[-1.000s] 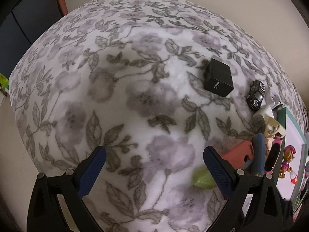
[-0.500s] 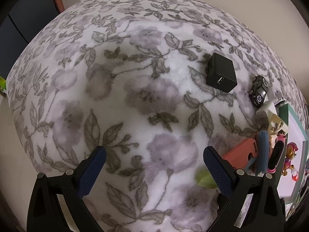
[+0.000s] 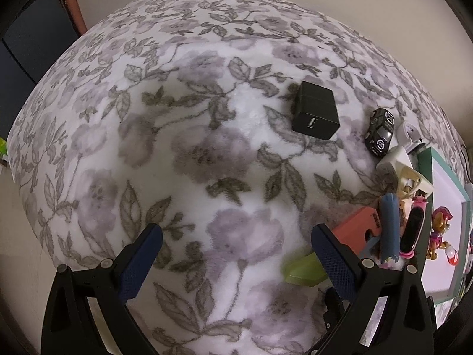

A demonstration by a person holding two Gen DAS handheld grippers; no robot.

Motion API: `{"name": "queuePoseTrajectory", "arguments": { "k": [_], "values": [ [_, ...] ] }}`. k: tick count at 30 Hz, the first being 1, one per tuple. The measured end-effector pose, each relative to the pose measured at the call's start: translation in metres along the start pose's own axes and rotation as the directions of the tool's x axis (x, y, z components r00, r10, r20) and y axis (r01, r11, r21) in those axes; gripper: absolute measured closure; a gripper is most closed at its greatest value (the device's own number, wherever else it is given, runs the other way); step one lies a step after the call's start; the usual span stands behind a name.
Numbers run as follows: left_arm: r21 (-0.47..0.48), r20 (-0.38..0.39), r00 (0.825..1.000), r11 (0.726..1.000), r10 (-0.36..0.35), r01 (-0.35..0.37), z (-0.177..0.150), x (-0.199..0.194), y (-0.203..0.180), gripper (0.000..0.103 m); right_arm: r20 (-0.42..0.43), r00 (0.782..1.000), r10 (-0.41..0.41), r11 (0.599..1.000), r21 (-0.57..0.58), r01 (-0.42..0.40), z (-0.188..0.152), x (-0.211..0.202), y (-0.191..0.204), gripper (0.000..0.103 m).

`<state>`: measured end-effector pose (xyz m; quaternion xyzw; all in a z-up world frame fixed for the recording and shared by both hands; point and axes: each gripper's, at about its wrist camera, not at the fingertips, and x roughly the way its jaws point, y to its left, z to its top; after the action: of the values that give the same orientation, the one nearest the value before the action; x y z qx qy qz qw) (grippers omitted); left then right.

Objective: Organize rigid objects
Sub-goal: 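Move the right gripper back to the pile and grasp the purple glue stick, then grasp the pink-blue toy knife with the left gripper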

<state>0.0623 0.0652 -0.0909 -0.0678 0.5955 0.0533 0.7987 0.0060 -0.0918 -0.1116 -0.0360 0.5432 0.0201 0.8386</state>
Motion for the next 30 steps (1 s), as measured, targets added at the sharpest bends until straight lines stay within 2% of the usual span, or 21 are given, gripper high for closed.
{"name": "queuePoseTrajectory", "arguments": {
  "k": [3,12,16,24,30],
  "values": [
    [0.013,0.001,1.0,1.0,-0.017,0.017,0.0,0.0,-0.002,0.002,0.005,1.0,0.004,1.0,-0.004,-0.004,0.0,-0.003,-0.001,0.02],
    [0.095,0.01,0.997,0.993,-0.077,0.076,-0.001,-0.002,-0.025,0.002,-0.005,1.0,0.017,0.999,0.044,-0.016,0.004,-0.012,-0.019,0.02],
    [0.138,0.005,0.995,0.986,-0.096,0.095,-0.001,0.0,-0.036,0.003,0.007,0.999,0.054,0.996,0.074,-0.054,0.008,-0.026,-0.03,0.02],
    [0.205,-0.017,0.991,0.97,-0.132,0.133,-0.007,0.006,-0.052,0.003,0.043,0.999,0.005,0.996,0.085,-0.009,0.014,-0.055,-0.055,0.02],
    [0.275,-0.039,0.991,0.952,-0.126,0.132,-0.015,0.012,-0.07,0.003,0.065,0.998,-0.025,0.987,0.161,0.015,0.022,-0.067,-0.087,0.02]
  ]
}}
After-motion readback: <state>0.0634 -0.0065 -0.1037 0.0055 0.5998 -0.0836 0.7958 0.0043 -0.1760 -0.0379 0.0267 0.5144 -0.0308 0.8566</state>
